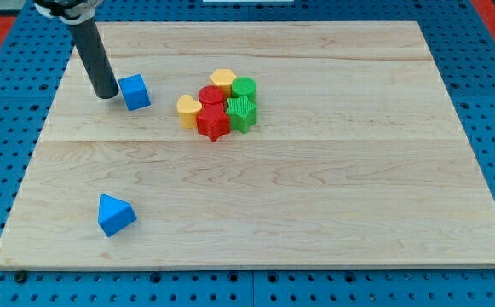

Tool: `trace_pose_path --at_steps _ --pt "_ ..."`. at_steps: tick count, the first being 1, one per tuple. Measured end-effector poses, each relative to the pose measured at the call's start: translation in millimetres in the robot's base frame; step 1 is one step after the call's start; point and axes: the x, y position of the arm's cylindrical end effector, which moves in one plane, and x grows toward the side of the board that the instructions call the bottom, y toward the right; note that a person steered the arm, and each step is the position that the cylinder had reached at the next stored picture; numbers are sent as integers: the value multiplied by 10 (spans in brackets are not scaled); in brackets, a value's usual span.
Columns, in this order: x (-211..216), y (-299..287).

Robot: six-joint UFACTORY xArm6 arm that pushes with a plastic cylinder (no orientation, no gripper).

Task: Push the blue cube into the yellow hexagon

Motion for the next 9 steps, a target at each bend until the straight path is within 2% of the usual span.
trace_pose_path --at_steps 1,2,3,4,5,7,9 --pt "-41 517" --pt "4 615" --pt "183 395" --pt "244 418" --pt "229 642" --pt "-39 751" --pt "-212 1135"
